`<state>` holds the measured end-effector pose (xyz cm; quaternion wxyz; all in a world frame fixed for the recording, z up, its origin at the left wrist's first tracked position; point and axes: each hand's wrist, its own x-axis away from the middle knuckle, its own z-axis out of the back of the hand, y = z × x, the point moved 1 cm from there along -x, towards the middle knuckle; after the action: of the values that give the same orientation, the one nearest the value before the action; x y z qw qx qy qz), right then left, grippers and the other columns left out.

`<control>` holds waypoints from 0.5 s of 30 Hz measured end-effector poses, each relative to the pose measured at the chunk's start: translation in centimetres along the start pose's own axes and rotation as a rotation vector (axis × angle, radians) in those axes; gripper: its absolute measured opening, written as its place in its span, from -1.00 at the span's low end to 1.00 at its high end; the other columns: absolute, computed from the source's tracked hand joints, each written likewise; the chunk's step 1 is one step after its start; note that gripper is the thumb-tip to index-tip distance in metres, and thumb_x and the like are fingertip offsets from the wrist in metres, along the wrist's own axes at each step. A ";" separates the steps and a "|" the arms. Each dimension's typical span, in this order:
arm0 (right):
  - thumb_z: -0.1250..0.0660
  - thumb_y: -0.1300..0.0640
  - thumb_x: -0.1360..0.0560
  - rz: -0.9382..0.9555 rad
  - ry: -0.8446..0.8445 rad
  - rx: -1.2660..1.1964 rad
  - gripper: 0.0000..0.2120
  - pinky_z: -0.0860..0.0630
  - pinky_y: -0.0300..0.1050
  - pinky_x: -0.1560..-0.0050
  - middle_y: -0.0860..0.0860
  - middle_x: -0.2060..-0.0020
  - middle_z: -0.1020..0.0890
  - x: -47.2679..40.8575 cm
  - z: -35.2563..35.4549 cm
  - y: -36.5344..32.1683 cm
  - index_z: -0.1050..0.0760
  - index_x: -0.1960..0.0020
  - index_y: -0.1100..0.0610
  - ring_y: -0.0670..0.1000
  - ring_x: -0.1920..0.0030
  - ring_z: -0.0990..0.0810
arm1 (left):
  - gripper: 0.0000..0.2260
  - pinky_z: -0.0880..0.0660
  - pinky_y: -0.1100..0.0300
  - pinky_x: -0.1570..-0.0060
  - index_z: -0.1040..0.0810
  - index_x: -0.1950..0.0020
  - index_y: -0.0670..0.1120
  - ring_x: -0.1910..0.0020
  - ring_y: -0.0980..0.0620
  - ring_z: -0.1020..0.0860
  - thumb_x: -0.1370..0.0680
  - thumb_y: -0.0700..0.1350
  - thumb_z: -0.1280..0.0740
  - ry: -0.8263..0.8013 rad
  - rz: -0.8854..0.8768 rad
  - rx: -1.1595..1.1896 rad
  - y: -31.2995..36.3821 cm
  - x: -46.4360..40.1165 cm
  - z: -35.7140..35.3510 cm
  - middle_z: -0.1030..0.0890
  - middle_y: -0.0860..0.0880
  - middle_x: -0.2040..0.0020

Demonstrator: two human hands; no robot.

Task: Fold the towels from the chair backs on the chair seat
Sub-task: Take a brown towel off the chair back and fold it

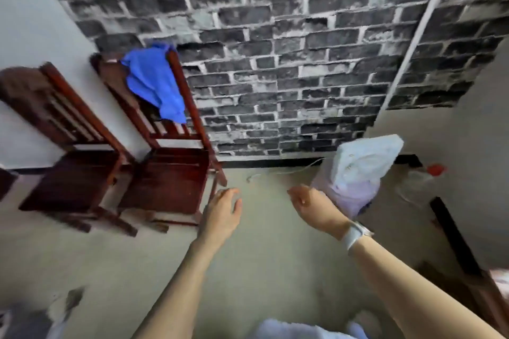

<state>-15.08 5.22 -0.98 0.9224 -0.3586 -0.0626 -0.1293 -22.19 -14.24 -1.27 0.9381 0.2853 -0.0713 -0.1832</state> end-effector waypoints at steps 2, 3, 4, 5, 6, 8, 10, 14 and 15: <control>-0.10 0.16 -0.56 0.047 -0.064 0.027 -0.73 -0.43 -0.11 -0.09 0.07 -0.13 -0.60 -1.5 -4.5 -4.6 -0.51 -0.15 0.14 0.15 -0.12 -0.55 | -0.74 -0.41 0.04 -0.13 -0.51 -0.19 -0.19 -0.14 -0.19 -0.50 -0.53 -0.17 -0.23 0.049 0.106 -0.046 -5.4 2.0 3.6 -0.56 -0.20 -0.12; -0.09 0.15 -0.56 0.083 -0.099 0.056 -0.72 -0.43 -0.12 -0.11 0.05 -0.17 -0.59 -2.2 -6.3 -6.8 -0.49 -0.19 0.11 0.13 -0.15 -0.54 | -0.74 -0.42 0.04 -0.11 -0.52 -0.19 -0.18 -0.13 -0.19 -0.50 -0.53 -0.16 -0.23 0.084 0.145 -0.063 -7.8 2.7 5.2 -0.56 -0.19 -0.11; -0.09 0.14 -0.56 0.126 -0.132 0.086 -0.71 -0.43 -0.13 -0.13 0.04 -0.19 -0.57 -3.0 -8.1 -9.0 -0.48 -0.20 0.09 0.11 -0.16 -0.53 | -0.75 -0.43 0.04 -0.09 -0.53 -0.17 -0.16 -0.11 -0.19 -0.52 -0.53 -0.13 -0.22 0.120 0.177 -0.081 -10.0 3.4 6.7 -0.57 -0.18 -0.09; -0.08 0.14 -0.56 0.168 -0.167 0.116 -0.70 -0.42 -0.14 -0.14 0.02 -0.21 -0.56 -3.9 -9.6 -11.1 -0.47 -0.22 0.08 0.10 -0.17 -0.53 | -0.75 -0.44 0.03 -0.06 -0.54 -0.14 -0.15 -0.09 -0.19 -0.53 -0.52 -0.12 -0.22 0.147 0.207 -0.098 -12.2 3.9 7.9 -0.58 -0.17 -0.07; -0.08 0.14 -0.56 0.204 -0.204 0.147 -0.70 -0.42 -0.13 -0.16 0.02 -0.22 -0.55 -4.8 -11.0 -13.1 -0.46 -0.22 0.09 0.09 -0.18 -0.52 | -0.77 -0.45 0.02 -0.04 -0.54 -0.12 -0.15 -0.07 -0.20 -0.53 -0.52 -0.13 -0.22 0.160 0.241 -0.111 -14.3 4.3 9.0 -0.59 -0.16 -0.05; -0.06 0.13 -0.56 0.270 -0.257 0.210 -0.70 -0.44 -0.06 -0.17 0.06 -0.20 -0.55 -6.8 -13.7 -16.7 -0.47 -0.20 0.10 0.12 -0.16 -0.52 | -0.78 -0.46 0.01 -0.05 -0.54 -0.12 -0.13 -0.09 -0.19 -0.52 -0.52 -0.15 -0.22 0.169 0.303 -0.131 -17.9 4.8 10.7 -0.59 -0.15 -0.08; -0.04 0.13 -0.56 0.334 -0.291 0.264 -0.71 -0.46 0.00 -0.15 0.09 -0.16 -0.57 -8.9 -16.0 -19.8 -0.48 -0.15 0.11 0.14 -0.12 -0.54 | -0.77 -0.44 0.03 -0.09 -0.53 -0.13 -0.11 -0.12 -0.16 -0.50 -0.53 -0.14 -0.20 0.179 0.359 -0.142 -21.1 4.8 12.0 -0.58 -0.12 -0.12; -0.06 0.14 -0.56 0.429 -0.350 0.311 -0.70 -0.43 0.00 -0.22 0.09 -0.21 -0.53 -14.5 -20.5 -26.0 -0.47 -0.20 0.12 0.14 -0.20 -0.49 | -0.72 -0.38 0.04 -0.17 -0.50 -0.20 -0.12 -0.18 -0.13 -0.47 -0.54 -0.09 -0.18 0.239 0.475 -0.076 -27.0 2.9 15.5 -0.55 -0.14 -0.16; -0.06 0.13 -0.56 0.461 -0.358 0.321 -0.69 -0.41 0.03 -0.24 0.09 -0.23 -0.52 -16.4 -21.8 -27.6 -0.46 -0.21 0.11 0.14 -0.22 -0.48 | -0.68 -0.38 0.03 -0.17 -0.50 -0.21 -0.12 -0.18 -0.14 -0.47 -0.53 -0.04 -0.14 0.263 0.498 -0.069 -28.7 1.9 16.7 -0.55 -0.15 -0.16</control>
<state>-38.10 -25.95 -2.64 0.9464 -0.2305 -0.1606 0.1594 -33.11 -45.58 -3.51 0.9645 0.2485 -0.0105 0.0891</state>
